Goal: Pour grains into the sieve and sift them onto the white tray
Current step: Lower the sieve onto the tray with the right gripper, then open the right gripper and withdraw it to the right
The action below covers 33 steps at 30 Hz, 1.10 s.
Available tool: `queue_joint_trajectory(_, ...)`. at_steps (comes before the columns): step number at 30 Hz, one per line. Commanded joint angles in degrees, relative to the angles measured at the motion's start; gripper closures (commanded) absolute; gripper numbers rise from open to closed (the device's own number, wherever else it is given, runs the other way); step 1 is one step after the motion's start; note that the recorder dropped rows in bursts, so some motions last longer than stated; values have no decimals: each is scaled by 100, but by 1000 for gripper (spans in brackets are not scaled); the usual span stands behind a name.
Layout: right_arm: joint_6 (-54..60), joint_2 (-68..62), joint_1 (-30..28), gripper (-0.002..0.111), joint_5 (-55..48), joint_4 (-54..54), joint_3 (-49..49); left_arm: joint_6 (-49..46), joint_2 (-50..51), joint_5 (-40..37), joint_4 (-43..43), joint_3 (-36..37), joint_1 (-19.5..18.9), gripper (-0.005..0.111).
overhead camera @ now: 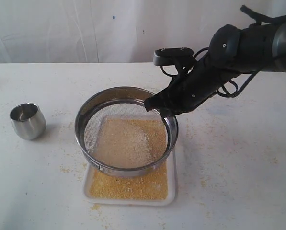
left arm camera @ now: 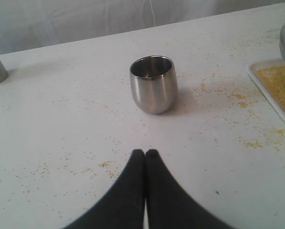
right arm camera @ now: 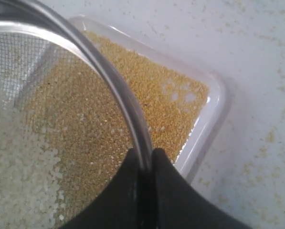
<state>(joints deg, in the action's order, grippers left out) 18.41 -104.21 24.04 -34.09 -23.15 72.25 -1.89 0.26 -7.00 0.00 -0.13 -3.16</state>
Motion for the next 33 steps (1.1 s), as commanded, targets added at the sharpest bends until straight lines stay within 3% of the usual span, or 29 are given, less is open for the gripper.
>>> queue_joint_trajectory(1,-75,-374,-72,108,-348,-132,284,38,-26,-5,0,13,-14,107)
queue_joint_trajectory(7,-75,-870,-72,108,-641,235,780,38,-26,-5,0,13,-14,107)
queue_joint_trajectory(9,-75,-1019,-72,99,-732,329,846,38,-26,-5,0,13,-14,107)
queue_joint_trajectory(13,-180,-1179,-72,68,-850,356,845,38,-26,-5,0,13,-14,107)
queue_joint_trajectory(15,-211,-961,-72,63,-813,356,845,38,-26,-5,0,13,-14,107)
queue_joint_trajectory(23,-201,481,-115,64,-813,356,509,38,-26,-5,0,13,-14,107)
queue_joint_trajectory(25,-201,1233,-126,75,-576,356,-121,38,-26,-5,0,13,-14,107)
queue_joint_trajectory(26,-213,1923,-126,90,-148,356,-729,38,-26,-5,0,13,-14,107)
queue_joint_trajectory(28,-213,3031,-126,108,561,335,-1872,38,-26,-5,0,13,-14,107)
queue_joint_trajectory(33,-213,4942,-126,108,1302,326,-3470,38,-26,-5,0,13,-14,107)
